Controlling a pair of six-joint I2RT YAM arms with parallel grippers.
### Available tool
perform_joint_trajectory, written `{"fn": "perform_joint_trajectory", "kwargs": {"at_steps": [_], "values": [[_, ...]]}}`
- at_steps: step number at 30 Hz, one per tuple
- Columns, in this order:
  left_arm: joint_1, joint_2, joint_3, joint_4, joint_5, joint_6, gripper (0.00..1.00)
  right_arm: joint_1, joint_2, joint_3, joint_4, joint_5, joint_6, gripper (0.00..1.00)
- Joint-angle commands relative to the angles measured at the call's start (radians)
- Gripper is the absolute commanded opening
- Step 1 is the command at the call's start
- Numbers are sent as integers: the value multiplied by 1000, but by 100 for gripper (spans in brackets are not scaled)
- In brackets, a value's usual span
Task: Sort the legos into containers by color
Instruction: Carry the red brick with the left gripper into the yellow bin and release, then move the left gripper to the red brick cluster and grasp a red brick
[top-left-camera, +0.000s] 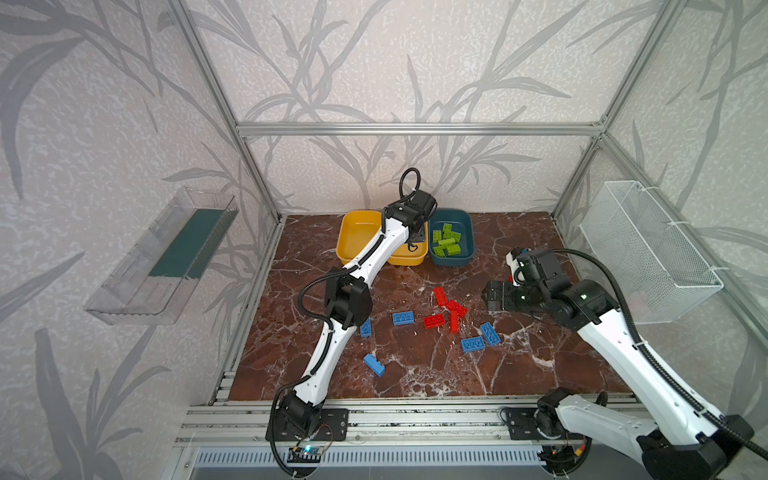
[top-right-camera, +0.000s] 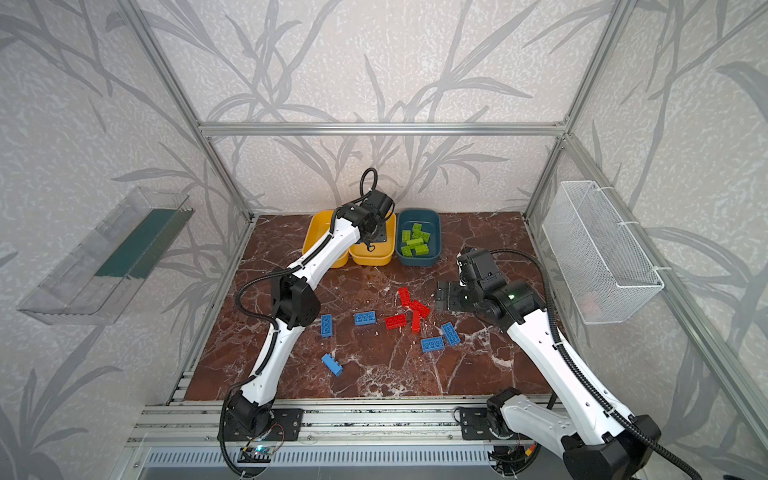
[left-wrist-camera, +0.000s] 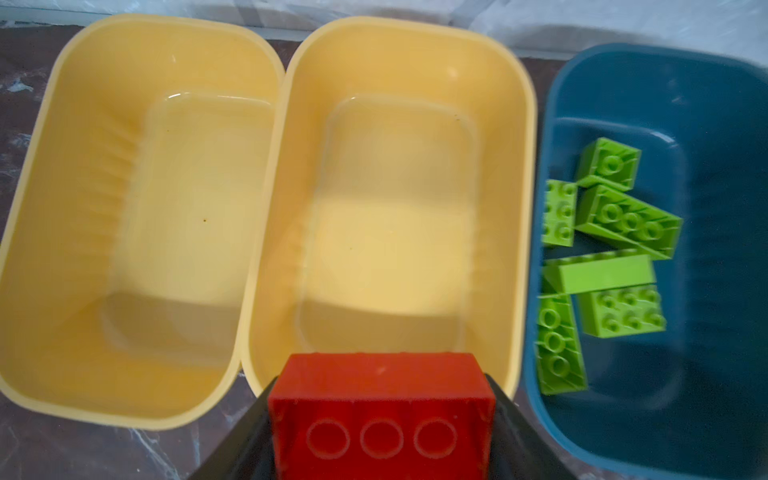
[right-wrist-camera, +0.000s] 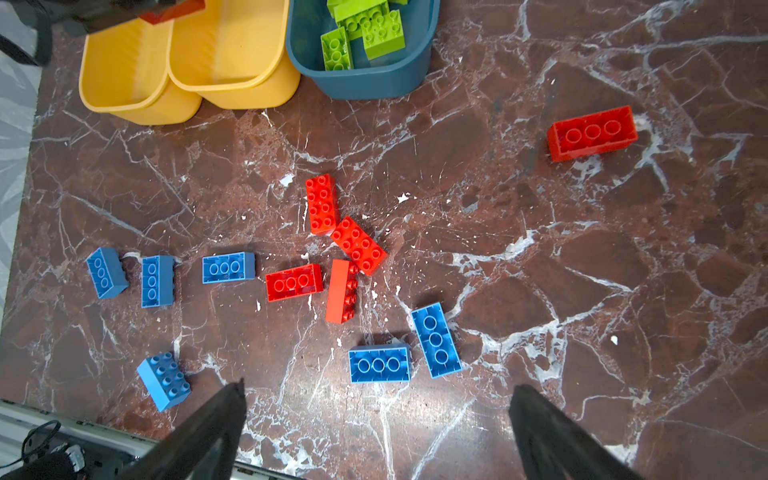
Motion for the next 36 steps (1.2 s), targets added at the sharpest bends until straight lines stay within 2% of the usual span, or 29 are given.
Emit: {"fn": "perform_joint_trajectory", "kwargs": {"at_steps": [1, 3, 4, 8, 12, 16, 20, 26, 31, 36], "values": [[33, 31, 39, 41, -9, 60, 58, 2, 47, 61, 4, 39, 23, 99], [51, 55, 59, 64, 31, 57, 77, 1, 92, 97, -8, 41, 28, 99], [57, 68, 72, 71, 50, 56, 83, 2, 119, 119, -11, 38, 25, 99], [59, 64, 73, 126, 166, 76, 90, 2, 197, 191, -15, 35, 3, 99], [58, 40, 72, 129, 213, 43, 92, 1, 222, 241, -31, 45, -15, 99], [51, -18, 39, 70, 233, 10, 92, 1, 186, 222, -51, 42, -16, 99], [5, -144, -155, 79, 178, -21, 91, 0, 102, 141, -62, 36, 0, 99], [-118, -296, -471, 174, 180, -107, 92, 2, -66, 20, -90, 20, 36, 99], [-214, -323, -600, 230, 216, -222, 92, 2, -181, -20, -172, 16, 46, 99], [-259, -324, -681, 250, 211, -296, 92, 2, -279, -65, -241, 10, 55, 99]]}}
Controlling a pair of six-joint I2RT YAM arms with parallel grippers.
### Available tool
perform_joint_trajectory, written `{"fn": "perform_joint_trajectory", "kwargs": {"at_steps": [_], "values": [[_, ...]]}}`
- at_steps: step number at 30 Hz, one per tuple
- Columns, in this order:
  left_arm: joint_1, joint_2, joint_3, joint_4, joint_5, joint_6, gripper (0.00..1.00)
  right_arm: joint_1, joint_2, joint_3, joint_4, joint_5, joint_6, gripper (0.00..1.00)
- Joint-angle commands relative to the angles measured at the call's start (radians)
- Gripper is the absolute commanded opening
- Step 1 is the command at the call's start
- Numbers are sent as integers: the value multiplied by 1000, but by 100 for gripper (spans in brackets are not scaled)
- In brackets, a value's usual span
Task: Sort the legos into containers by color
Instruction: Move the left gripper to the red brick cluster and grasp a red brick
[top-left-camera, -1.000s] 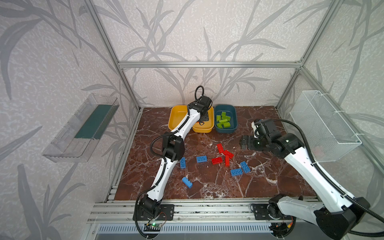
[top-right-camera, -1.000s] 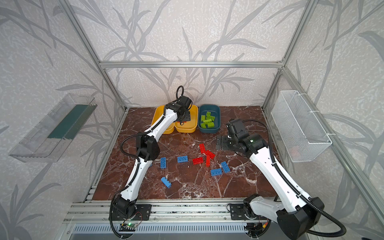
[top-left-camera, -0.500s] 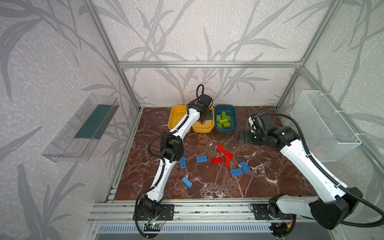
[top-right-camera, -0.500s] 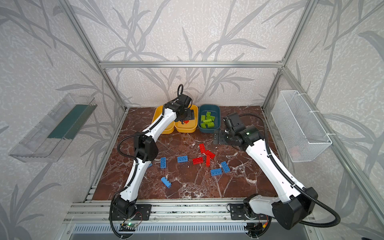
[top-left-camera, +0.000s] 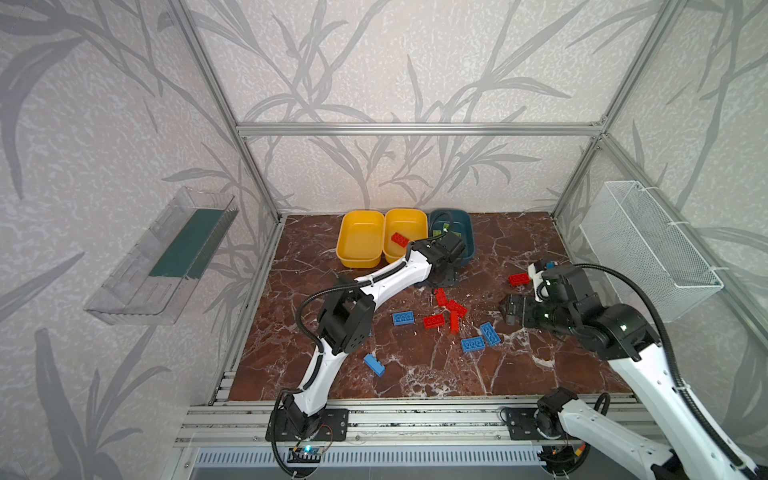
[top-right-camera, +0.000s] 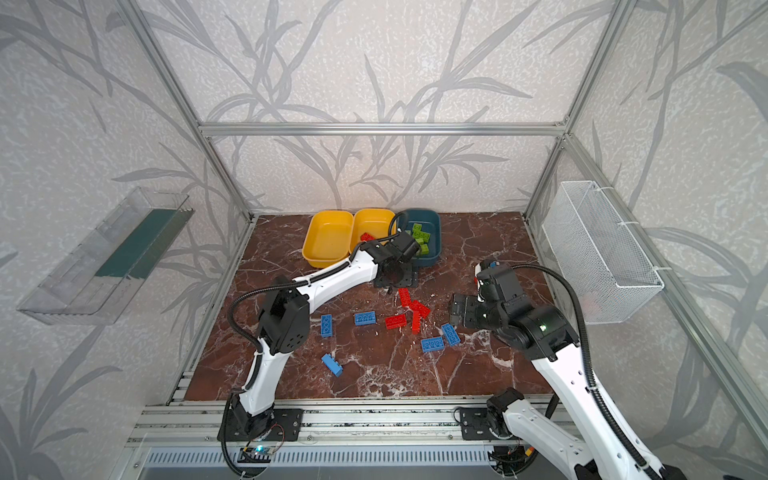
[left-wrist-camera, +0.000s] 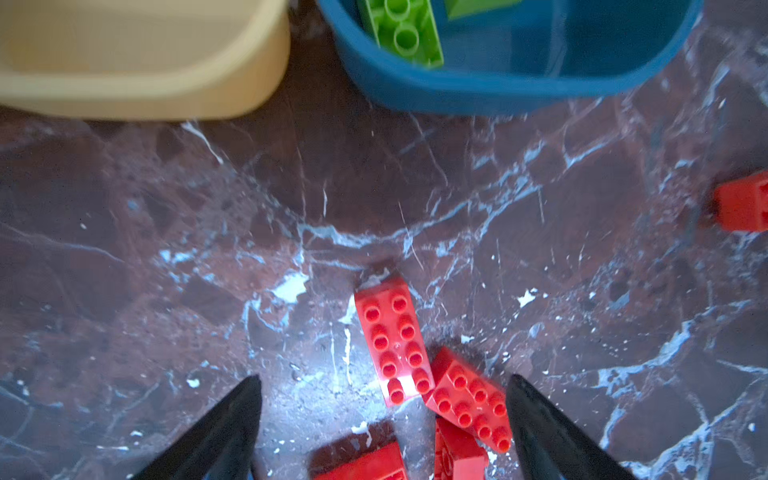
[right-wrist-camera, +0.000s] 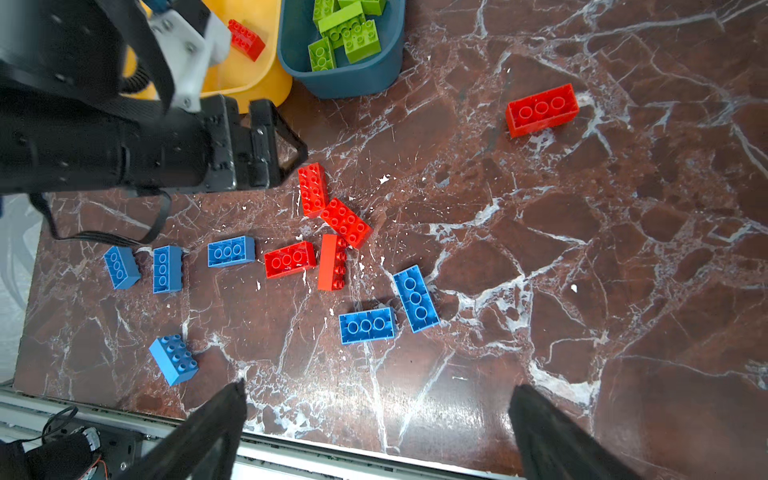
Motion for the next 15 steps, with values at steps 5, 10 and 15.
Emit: {"fn": "perform_joint_trajectory", "kwargs": {"at_steps": [5, 10, 15], "values": [[-8, -16, -112, 109, 12, -120, 91, 2, -103, -51, -110, -16, 36, 99], [-10, 33, -92, 118, 18, -134, 87, 1, -127, -40, -126, -11, 38, 99], [-19, 90, -45, 100, 26, -128, 77, 2, -134, -39, -120, -17, 44, 99]]}}
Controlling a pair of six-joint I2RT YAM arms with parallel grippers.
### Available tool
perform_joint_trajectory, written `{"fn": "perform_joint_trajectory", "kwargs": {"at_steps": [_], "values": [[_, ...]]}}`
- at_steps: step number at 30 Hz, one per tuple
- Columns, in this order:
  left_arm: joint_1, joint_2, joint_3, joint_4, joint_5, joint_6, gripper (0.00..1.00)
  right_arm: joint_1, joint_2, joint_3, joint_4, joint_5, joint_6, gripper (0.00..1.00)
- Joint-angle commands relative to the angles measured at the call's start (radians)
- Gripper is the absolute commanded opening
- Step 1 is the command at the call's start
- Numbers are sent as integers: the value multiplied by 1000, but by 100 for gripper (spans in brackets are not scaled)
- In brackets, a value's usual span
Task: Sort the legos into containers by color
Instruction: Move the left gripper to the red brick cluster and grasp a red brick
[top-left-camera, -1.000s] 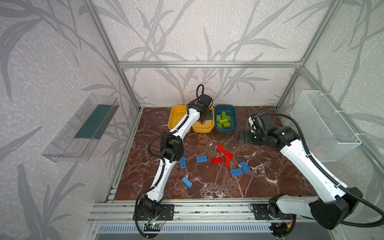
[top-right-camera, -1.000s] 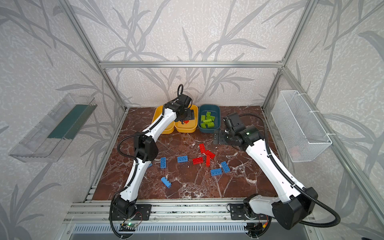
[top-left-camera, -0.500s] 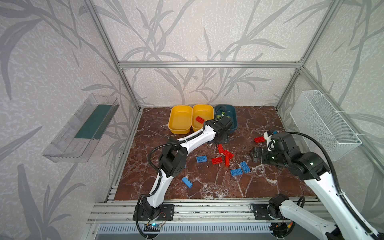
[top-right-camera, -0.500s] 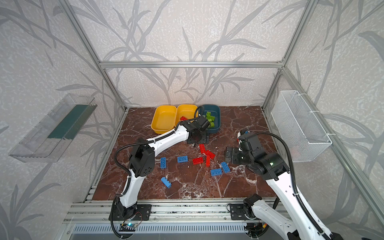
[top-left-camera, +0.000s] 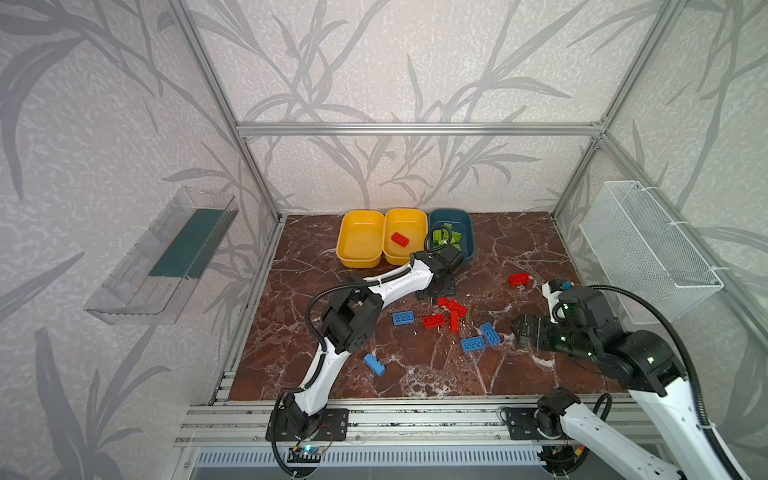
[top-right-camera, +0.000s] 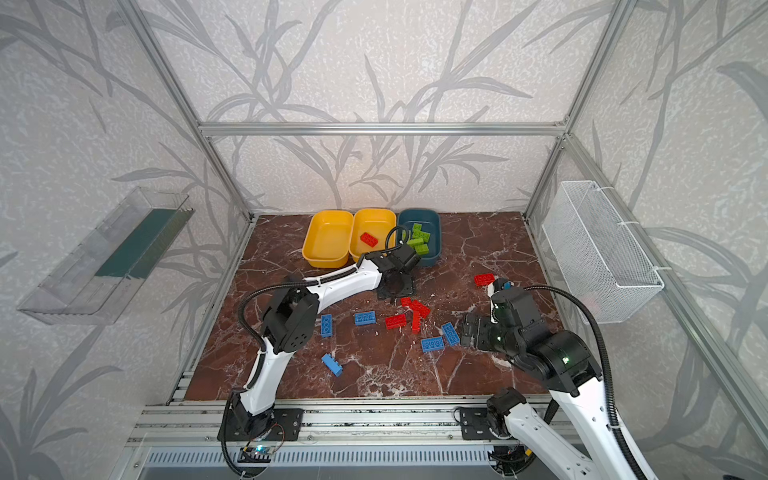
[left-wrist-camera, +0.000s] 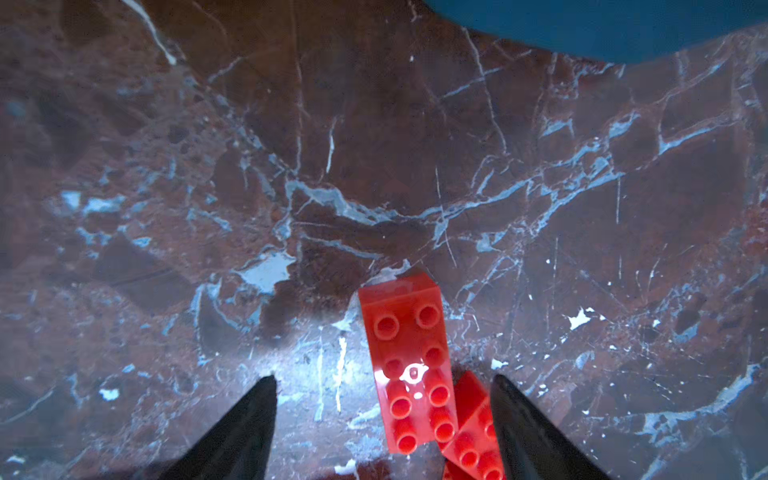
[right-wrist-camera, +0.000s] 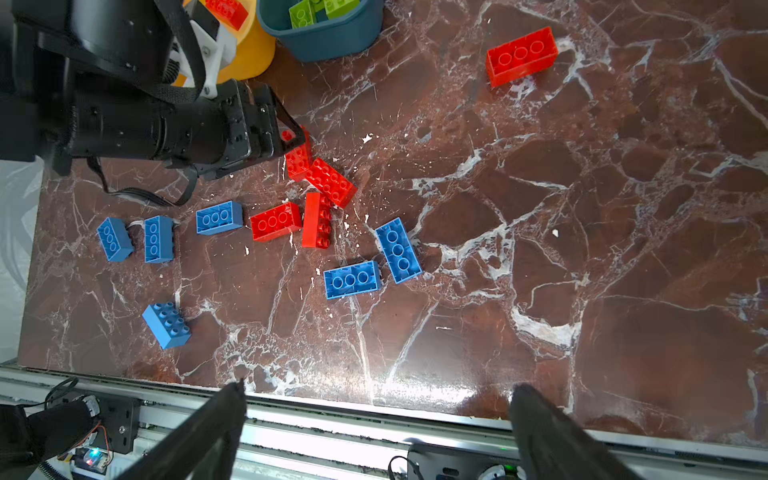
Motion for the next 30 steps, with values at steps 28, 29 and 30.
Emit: {"fn": "perform_joint_trajectory", "kwargs": {"at_steps": [28, 29, 30], "values": [[7, 62, 376, -390, -211, 157, 19, 2, 56, -9, 128, -32, 29, 99], [17, 59, 396, -399, -219, 167, 19, 2, 77, -2, 145, -33, 21, 99], [29, 60, 414, -409, -222, 174, 19, 2, 95, 4, 161, -35, 13, 99]]}}
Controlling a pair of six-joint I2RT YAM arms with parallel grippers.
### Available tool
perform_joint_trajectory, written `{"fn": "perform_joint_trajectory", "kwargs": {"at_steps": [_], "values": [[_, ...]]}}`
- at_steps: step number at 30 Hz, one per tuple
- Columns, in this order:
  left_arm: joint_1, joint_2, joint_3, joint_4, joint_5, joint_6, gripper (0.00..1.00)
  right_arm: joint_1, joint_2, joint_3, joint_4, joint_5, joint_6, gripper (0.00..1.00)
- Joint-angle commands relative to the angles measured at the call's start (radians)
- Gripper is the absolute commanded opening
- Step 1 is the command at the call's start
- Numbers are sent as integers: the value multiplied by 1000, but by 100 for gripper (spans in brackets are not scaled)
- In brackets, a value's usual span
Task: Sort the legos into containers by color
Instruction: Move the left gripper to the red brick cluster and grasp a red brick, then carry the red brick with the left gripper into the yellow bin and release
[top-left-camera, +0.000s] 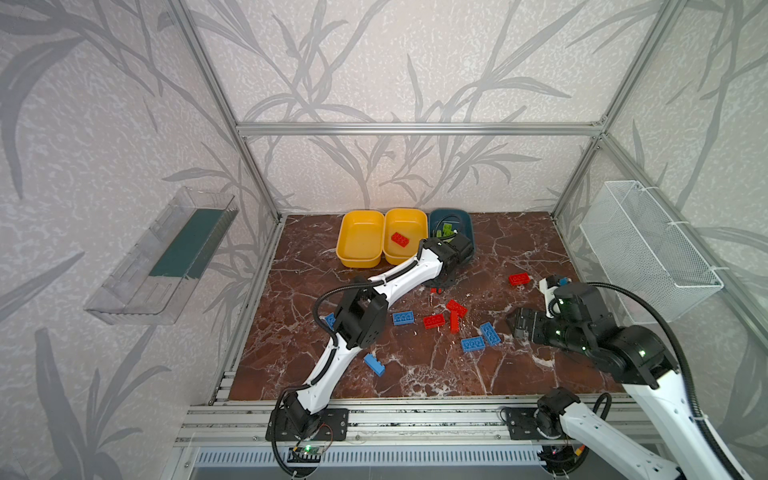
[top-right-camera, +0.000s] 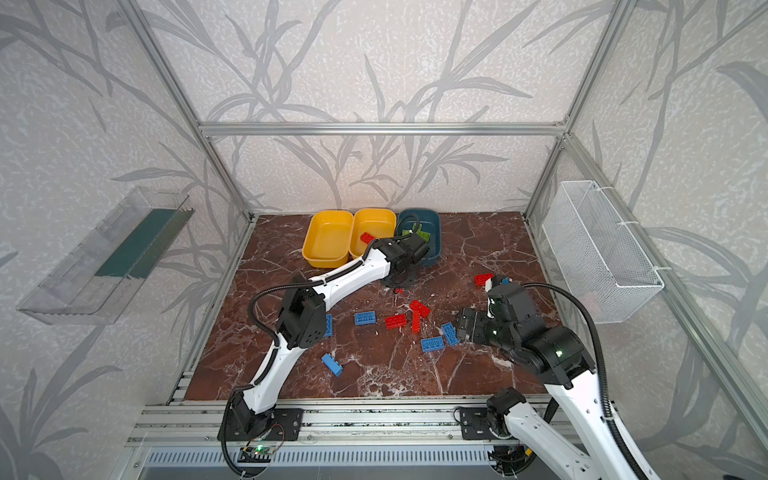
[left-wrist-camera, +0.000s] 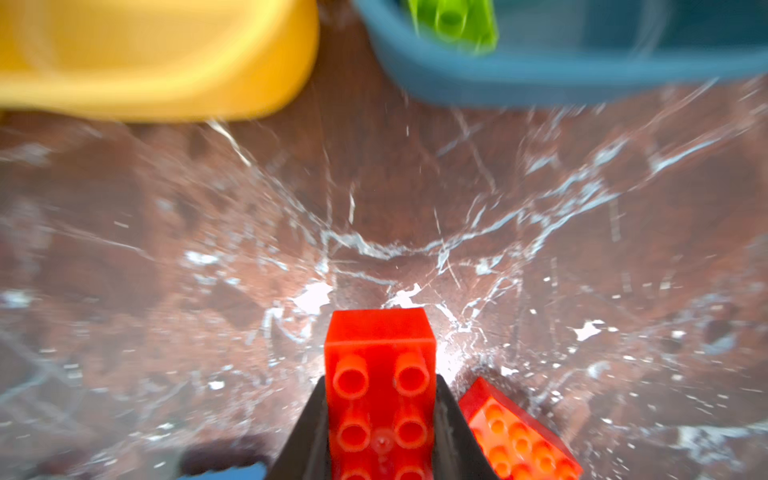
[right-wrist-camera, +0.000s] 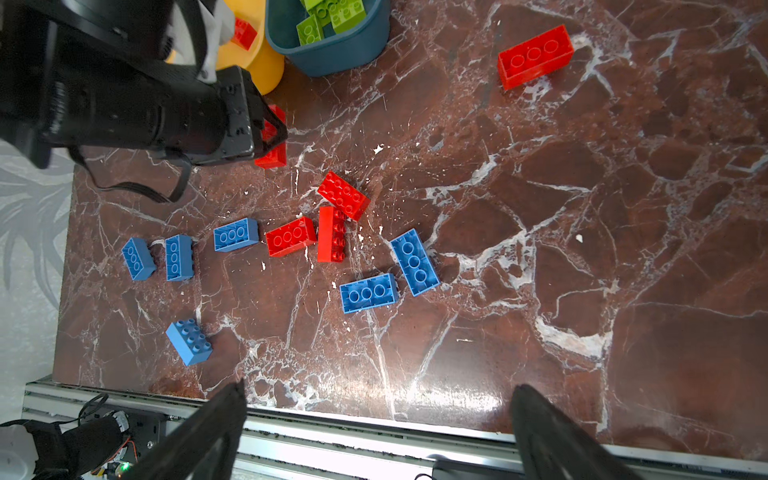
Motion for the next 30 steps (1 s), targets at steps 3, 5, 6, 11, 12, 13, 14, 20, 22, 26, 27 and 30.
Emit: {"fn": "perform_joint_trajectory", "kwargs": {"at_steps": [3, 5, 6, 11, 12, 13, 14, 20, 22, 26, 27, 30], "values": [[80, -38, 111, -101, -72, 57, 17, 2, 102, 46, 125, -25, -55, 99], [127, -27, 152, -103, -70, 70, 17, 2, 154, 76, 155, -30, -71, 99], [148, -18, 174, -102, -70, 75, 16, 2, 175, 89, 167, -31, -78, 99], [251, 50, 287, -55, -57, 122, 17, 2, 296, 154, 224, -33, -113, 99], [267, 70, 314, -49, -51, 127, 18, 2, 315, 161, 233, -30, -118, 99], [284, 99, 355, -48, -41, 133, 18, 2, 338, 171, 241, -28, -124, 99], [298, 129, 400, -50, -27, 134, 19, 1, 362, 184, 248, -30, -131, 99], [361, 224, 517, -3, 61, 141, 20, 1, 501, 293, 242, -13, -174, 99], [371, 224, 500, 37, 81, 141, 20, -1, 538, 325, 245, -4, -181, 99], [377, 238, 497, 100, 124, 138, 27, -7, 599, 369, 239, -5, -189, 99], [378, 243, 497, 110, 131, 133, 37, -8, 611, 379, 237, -5, -190, 99], [385, 251, 498, 122, 145, 116, 67, -12, 632, 394, 233, -8, -195, 99]]}}
